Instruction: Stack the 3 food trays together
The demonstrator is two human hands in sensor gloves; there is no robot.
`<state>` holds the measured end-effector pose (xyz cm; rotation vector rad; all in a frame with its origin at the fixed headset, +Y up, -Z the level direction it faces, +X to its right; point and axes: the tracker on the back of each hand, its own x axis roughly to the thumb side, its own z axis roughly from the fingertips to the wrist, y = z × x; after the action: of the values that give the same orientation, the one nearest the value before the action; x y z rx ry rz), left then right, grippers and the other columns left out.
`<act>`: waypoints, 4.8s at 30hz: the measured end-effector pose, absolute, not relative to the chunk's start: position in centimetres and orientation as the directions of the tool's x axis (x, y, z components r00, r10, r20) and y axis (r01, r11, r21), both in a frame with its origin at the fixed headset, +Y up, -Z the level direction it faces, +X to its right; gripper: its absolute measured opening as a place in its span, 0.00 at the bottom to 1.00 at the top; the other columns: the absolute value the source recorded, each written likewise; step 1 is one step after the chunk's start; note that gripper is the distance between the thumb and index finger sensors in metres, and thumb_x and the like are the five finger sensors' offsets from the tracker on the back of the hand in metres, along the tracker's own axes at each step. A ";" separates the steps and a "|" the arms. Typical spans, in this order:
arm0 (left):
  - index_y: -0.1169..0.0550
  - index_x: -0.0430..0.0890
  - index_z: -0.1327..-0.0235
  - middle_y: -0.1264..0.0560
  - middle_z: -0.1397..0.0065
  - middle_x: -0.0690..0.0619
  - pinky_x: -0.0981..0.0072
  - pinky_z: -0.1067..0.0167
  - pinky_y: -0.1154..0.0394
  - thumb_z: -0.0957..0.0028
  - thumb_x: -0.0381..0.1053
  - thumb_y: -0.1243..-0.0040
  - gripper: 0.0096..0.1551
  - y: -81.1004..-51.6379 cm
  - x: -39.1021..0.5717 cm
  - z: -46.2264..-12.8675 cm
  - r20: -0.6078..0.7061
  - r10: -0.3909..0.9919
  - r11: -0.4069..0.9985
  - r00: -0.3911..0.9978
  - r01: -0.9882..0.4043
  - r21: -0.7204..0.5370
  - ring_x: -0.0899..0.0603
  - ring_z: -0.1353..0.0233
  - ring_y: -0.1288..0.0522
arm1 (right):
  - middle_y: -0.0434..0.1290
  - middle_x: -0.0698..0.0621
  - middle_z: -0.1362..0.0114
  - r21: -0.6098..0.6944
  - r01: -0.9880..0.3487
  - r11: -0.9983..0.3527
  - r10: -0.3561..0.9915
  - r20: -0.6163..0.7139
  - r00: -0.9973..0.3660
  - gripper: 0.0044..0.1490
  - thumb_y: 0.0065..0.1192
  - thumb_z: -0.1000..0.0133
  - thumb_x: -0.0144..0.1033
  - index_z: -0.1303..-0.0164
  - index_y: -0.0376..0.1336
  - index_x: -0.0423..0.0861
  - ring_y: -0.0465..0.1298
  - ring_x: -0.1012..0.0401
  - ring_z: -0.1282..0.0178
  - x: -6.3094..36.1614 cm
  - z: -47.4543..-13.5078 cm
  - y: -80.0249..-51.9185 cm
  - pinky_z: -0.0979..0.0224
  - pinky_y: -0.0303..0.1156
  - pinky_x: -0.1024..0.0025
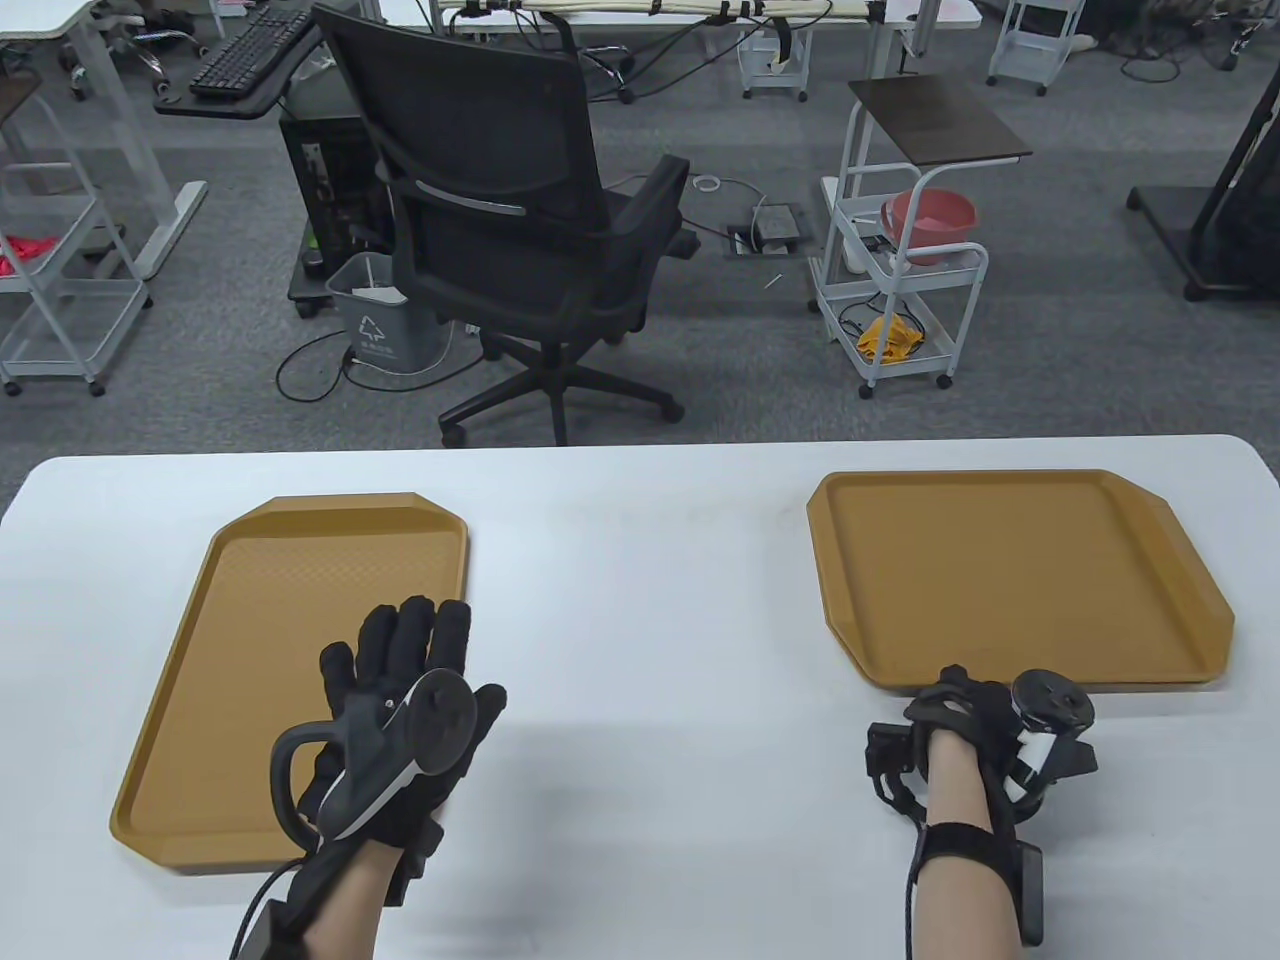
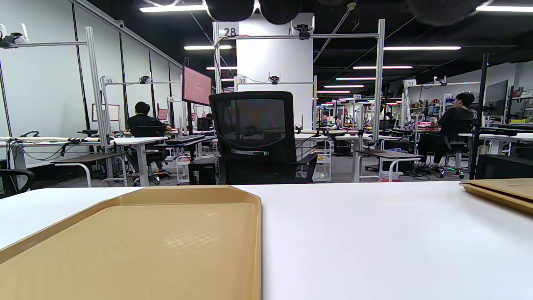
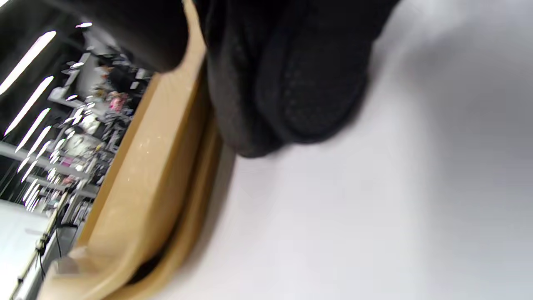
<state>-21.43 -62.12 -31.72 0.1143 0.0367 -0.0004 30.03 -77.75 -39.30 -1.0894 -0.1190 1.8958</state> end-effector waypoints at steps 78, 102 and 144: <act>0.33 0.67 0.31 0.27 0.39 0.68 0.56 0.27 0.23 0.59 0.55 0.28 0.40 -73.6 -28.6 -30.2 -0.093 -0.378 0.921 0.921 0.384 0.060 0.57 0.37 0.21 | 0.52 0.30 0.15 0.014 -0.507 -0.862 0.490 0.282 -0.825 0.43 0.50 0.37 0.53 0.16 0.47 0.43 0.47 0.29 0.18 19.8 -35.4 -64.7 0.21 0.49 0.36; 0.23 0.70 0.44 0.27 0.40 0.70 0.63 0.30 0.17 0.62 0.55 0.31 0.29 -64.8 -22.4 -29.1 0.024 -0.301 0.802 0.953 0.239 0.548 0.59 0.38 0.21 | 0.53 0.29 0.16 0.011 -0.582 -0.813 0.560 0.289 -0.777 0.45 0.49 0.36 0.53 0.16 0.45 0.40 0.49 0.29 0.18 18.6 -35.1 -64.3 0.22 0.51 0.37; 0.49 0.69 0.20 0.45 0.12 0.63 0.41 0.15 0.39 0.54 0.73 0.47 0.47 -63.5 -15.2 -29.5 0.276 -0.221 0.938 0.935 0.127 0.321 0.46 0.11 0.39 | 0.74 0.33 0.38 0.083 -0.968 0.237 0.951 -0.222 0.214 0.39 0.56 0.37 0.41 0.30 0.48 0.29 0.86 0.51 0.48 16.6 -36.4 -71.3 0.47 0.83 0.65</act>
<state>-15.16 -63.49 -29.51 0.3045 -0.3148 -0.1808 16.56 -71.29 -36.35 -0.0793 0.2455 1.3336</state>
